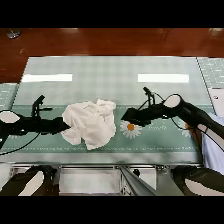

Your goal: Fold the shirts.

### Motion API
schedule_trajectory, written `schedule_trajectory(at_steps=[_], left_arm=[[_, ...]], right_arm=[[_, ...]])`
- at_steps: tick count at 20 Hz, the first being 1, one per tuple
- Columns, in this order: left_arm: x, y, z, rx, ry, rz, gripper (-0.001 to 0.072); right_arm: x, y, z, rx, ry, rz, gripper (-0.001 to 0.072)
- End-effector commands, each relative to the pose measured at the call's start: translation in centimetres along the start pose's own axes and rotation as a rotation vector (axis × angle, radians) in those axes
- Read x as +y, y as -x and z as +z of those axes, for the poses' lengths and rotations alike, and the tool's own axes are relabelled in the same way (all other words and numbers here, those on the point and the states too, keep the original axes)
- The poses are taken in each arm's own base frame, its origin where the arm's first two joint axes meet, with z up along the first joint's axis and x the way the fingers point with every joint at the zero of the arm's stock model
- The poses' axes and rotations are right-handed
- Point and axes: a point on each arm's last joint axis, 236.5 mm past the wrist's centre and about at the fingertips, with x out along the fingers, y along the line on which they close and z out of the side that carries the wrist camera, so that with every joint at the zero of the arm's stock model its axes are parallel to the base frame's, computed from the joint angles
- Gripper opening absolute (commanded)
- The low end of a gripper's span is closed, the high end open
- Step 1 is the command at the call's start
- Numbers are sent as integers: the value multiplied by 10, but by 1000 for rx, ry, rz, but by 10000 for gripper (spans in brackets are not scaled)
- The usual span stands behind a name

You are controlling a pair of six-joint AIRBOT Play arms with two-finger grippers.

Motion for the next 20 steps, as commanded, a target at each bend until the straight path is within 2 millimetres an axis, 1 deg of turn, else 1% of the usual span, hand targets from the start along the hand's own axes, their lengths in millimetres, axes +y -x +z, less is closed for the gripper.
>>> schedule_trajectory(at_steps=[1, 5, 6, 7, 8, 9, 10, 11, 12, 13, 14, 15, 16, 17, 18, 19, 20], left_arm=[[1, -1, 4, -12, -13, 1, 27], [1, 0, 5, -14, -13, 1, 27], [1, 0, 6, -20, -13, 3, 26], [0, 0, 8, -29, -10, 0, 26], [-2, 0, 12, -44, -4, -10, 26], [-6, 2, 18, -63, -4, -22, 26], [-10, 7, 26, -83, -17, -24, 27], [-17, 18, 39, -120, -38, -29, 26], [-28, 36, 57, -177, -70, -35, 26], [-42, 59, 77, -252, -110, -40, 26], [-62, 91, 101, -351, -156, -51, 26], [-83, 126, 122, -457, -198, -69, 26], [-109, 168, 143, -581, -246, -89, 26], [-133, 209, 158, -696, -293, -101, 26], [-158, 251, 167, -809, -350, -102, 26], [-180, 288, 171, -902, -401, -104, 27], [-202, 323, 168, -983, -456, -106, 26]], right_arm=[[24, -34, 9, 41, 20, 29, 626], [48, -60, 23, 72, 36, 61, 610], [53, -68, 22, 91, 45, 62, 595], [56, -76, 17, 121, 52, 62, 553], [58, -82, 10, 156, 62, 61, 419], [61, -86, 4, 191, 85, 66, 106], [65, -82, 5, 204, 133, 70, 26], [67, -68, 15, 196, 177, 58, 25], [68, -49, 31, 170, 210, 31, 25], [69, -22, 54, 117, 236, -6, 25], [76, 18, 84, 23, 272, -42, 25], [88, 67, 114, -98, 309, -71, 25], [105, 118, 138, -227, 353, -89, 25], [124, 176, 155, -361, 397, -104, 25], [144, 227, 159, -472, 450, -115, 24], [162, 273, 152, -562, 503, -131, 25], [179, 316, 136, -647, 567, -160, 24]])
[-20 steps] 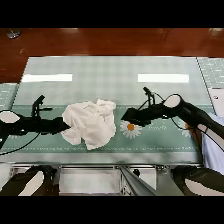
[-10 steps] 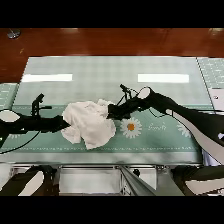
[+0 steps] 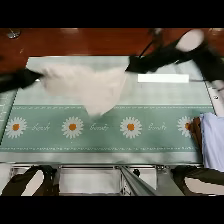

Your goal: Fold the shirts.

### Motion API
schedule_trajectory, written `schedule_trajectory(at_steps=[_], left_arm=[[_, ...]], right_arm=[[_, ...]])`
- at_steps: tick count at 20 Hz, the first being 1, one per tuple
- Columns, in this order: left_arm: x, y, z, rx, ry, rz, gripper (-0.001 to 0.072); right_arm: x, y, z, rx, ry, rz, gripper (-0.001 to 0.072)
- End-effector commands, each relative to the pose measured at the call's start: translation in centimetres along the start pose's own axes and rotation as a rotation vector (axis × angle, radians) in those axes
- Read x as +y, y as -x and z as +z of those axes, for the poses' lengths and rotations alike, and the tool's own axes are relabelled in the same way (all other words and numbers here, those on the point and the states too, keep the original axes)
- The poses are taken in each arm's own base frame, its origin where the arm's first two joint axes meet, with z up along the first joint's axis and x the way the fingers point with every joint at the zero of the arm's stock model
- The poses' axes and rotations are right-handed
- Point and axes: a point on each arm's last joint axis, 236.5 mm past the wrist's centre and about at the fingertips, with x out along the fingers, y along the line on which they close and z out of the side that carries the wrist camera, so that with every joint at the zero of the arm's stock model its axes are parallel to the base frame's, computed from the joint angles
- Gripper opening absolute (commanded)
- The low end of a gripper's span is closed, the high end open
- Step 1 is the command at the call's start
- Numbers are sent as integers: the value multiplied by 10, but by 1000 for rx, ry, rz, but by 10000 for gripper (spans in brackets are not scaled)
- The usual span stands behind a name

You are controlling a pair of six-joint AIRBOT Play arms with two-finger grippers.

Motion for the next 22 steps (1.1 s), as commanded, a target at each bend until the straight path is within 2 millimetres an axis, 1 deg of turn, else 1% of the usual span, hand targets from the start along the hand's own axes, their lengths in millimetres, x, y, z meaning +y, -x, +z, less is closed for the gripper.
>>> schedule_trajectory(at_steps=[1, 2, 3, 4, 5, 6, 7, 8, 9, 11, 13, 14, 15, 16, 17, 18, 19, 20, 21, 22], left_arm=[[-71, 82, 108, -323, -181, -31, 27], [-89, 105, 123, -382, -227, -38, 26], [-105, 124, 132, -425, -264, -44, 26], [-120, 141, 136, -455, -300, -49, 26], [-134, 155, 133, -466, -331, -58, 26], [-144, 165, 126, -463, -356, -66, 26], [-153, 172, 115, -447, -378, -74, 26], [-160, 178, 100, -415, -402, -78, 26], [-165, 183, 84, -378, -426, -79, 26], [-168, 190, 50, -286, -471, -60, 26], [-163, 185, 16, -163, -463, -67, 27], [-155, 176, -5, -67, -427, -76, 26], [-143, 164, -28, 34, -392, -90, 26], [-132, 150, -47, 108, -352, -107, 26], [-118, 133, -67, 180, -301, -123, 26], [-101, 113, -92, 270, -237, -141, 27], [-83, 91, -118, 348, -174, -153, 27], [-66, 69, -137, 388, -108, -153, 27], [-47, 45, -155, 410, -46, -144, 26], [-30, 23, -168, 415, -2, -126, 27]], right_arm=[[27, 161, 49, -297, 200, -187, 24], [38, 195, 44, -350, 242, -226, 25], [49, 225, 34, -395, 276, -249, 25], [59, 254, 22, -439, 304, -276, 25], [68, 281, 8, -477, 325, -297, 25], [76, 301, -6, -503, 341, -309, 25], [83, 319, -22, -521, 353, -317, 25], [89, 332, -37, -534, 361, -317, 25], [94, 344, -51, -542, 363, -317, 25], [98, 356, -76, -531, 351, -317, 25], [94, 354, -96, -470, 325, -325, 25], [90, 350, -102, -437, 315, -331, 25], [85, 344, -105, -410, 302, -334, 25], [78, 333, -107, -374, 283, -337, 26], [67, 318, -110, -325, 260, -341, 26], [55, 299, -115, -263, 236, -342, 25], [39, 275, -120, -195, 204, -347, 25], [20, 250, -125, -135, 170, -353, 25], [2, 225, -128, -98, 138, -362, 25], [-20, 197, -128, -80, 106, -375, 25]])
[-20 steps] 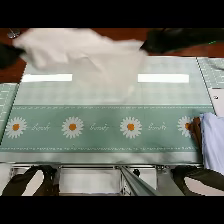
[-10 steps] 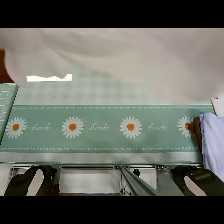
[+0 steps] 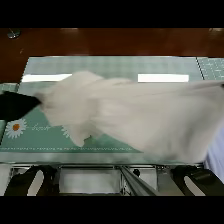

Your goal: Fold the shirts.

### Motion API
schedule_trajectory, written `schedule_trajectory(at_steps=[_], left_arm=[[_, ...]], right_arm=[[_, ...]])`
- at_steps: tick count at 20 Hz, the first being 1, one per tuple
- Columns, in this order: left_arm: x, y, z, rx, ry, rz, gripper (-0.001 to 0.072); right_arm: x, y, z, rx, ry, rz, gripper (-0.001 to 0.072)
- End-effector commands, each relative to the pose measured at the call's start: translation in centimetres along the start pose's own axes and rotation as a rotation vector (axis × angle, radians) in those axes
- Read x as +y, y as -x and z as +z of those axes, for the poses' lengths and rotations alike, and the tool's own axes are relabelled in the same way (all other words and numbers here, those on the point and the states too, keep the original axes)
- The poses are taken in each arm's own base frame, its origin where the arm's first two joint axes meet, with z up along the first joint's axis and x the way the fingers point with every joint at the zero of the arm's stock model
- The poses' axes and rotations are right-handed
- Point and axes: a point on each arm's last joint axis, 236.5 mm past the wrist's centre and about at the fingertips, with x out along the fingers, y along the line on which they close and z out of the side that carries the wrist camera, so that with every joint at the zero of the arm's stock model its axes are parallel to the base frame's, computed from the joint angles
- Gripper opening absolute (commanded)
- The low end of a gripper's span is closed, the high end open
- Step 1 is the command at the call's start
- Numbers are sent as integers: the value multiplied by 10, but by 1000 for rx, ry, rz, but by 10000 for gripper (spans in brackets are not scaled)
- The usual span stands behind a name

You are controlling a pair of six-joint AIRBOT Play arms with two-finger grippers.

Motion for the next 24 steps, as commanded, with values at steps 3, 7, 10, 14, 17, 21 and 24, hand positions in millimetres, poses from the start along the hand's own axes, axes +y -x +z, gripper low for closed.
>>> schedule_trajectory(at_steps=[3, 7, 10, 14, 17, 21, 24], left_arm=[[95, -120, -49, 59, 252, 56, 27], [132, -183, -26, 67, 294, 116, 27], [137, -222, 2, 75, 316, 91, 27], [123, -247, 24, 146, 312, 10, 614], [141, -219, 22, 284, 266, 45, 702], [171, -156, -21, 466, 366, 90, 700], [159, -152, -96, 616, 472, 42, 701]], right_arm=[[-62, -152, -49, 187, -156, -119, 25], [-93, -250, -37, 234, -304, -76, 25], [-97, -313, -23, 267, -416, 23, 26], [-95, -358, -11, 321, -547, 133, 283], [-111, -335, -8, 383, -521, 189, 621], [-208, -248, -72, 571, -483, -47, 621], [-247, -218, -129, 511, -708, -129, 619]])
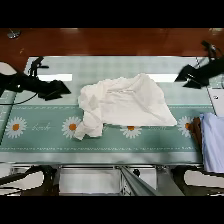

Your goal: Fold the shirts.

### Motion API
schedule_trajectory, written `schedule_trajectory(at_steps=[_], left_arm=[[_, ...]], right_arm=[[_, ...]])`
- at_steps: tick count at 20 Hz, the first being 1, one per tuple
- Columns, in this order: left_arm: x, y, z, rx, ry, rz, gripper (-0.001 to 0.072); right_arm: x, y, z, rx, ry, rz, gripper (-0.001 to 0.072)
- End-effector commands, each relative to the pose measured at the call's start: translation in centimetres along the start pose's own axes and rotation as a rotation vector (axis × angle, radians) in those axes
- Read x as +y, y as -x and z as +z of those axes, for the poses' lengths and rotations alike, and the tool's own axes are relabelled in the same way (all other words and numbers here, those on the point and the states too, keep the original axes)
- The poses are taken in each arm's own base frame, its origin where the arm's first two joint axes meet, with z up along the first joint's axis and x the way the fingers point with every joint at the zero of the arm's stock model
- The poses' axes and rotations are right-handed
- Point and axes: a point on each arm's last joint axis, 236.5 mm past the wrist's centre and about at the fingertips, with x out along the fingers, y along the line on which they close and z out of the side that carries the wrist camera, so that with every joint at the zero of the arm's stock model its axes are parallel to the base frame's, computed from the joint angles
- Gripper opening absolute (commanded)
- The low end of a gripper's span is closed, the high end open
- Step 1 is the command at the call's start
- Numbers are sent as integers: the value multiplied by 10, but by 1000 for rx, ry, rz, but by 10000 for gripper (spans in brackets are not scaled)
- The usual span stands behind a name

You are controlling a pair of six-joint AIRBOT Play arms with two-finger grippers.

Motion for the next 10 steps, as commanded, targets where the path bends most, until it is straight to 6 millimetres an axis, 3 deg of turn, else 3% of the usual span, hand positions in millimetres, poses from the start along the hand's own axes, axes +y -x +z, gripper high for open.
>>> schedule_trajectory(at_steps=[1, 3, 6, 9, 10], left_arm=[[13, -25, -84, 232, 69, -57, 700], [-1, -55, -117, 282, 75, -145, 701], [-12, -91, -135, 259, 97, -173, 701], [-32, -108, -145, 272, 20, -176, 697], [-38, -111, -149, 283, -12, -181, 623]], right_arm=[[-63, 0, -49, -17, -207, 12, 618], [-60, -26, -79, -39, -265, 117, 618], [-50, -56, -122, 33, -263, 186, 618], [-52, -68, -141, 80, -277, 183, 618], [-53, -70, -143, 83, -279, 180, 618]])
